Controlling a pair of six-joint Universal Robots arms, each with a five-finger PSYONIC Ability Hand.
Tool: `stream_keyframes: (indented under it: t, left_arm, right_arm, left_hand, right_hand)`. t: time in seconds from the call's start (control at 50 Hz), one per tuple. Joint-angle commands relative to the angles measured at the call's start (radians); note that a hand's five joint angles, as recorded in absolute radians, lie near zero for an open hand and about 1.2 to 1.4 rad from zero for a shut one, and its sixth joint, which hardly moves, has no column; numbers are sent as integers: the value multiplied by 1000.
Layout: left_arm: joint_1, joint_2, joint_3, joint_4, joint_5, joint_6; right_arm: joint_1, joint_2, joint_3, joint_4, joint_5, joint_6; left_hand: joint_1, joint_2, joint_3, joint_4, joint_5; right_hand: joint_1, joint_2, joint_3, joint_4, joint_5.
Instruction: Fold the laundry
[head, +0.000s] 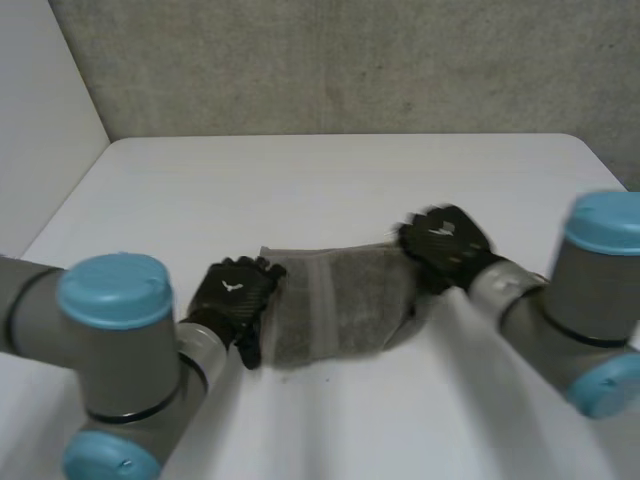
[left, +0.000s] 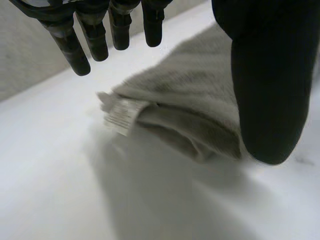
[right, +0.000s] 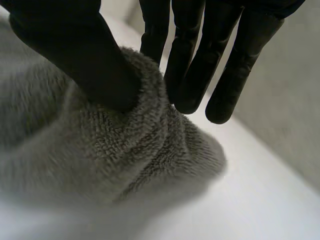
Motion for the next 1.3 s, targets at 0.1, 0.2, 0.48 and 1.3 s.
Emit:
stream_keyframes:
  t: [0.1,0.2,0.48,1.3]
  left_arm:
    - [169,326,-137,11,-62,0]
    - [206,362,-144,9,-58,-5]
    - [111,199,59,8,93,-256]
    - [49,110,330,-247,-25,-178]
  right_arm:
    - [444,219,-307,35,1,-70]
    - [491,286,-336,55,31,-119]
    - [218,-2,-253,113,139,450]
    - [130,12,-433,299,234,228]
  left_hand:
    - [-1,9,8,6,-29]
    - [-1,9,8,6,-29]
    - [-1,9,8,6,-29]
    - [17,28,27,25,-11]
  right_hand:
    - [489,240,214,205,262]
    - [489,240,214,205,262]
    - [-733,-982,-1008,-1017,-959]
    - [-733,-982,-1008,-1017,-959]
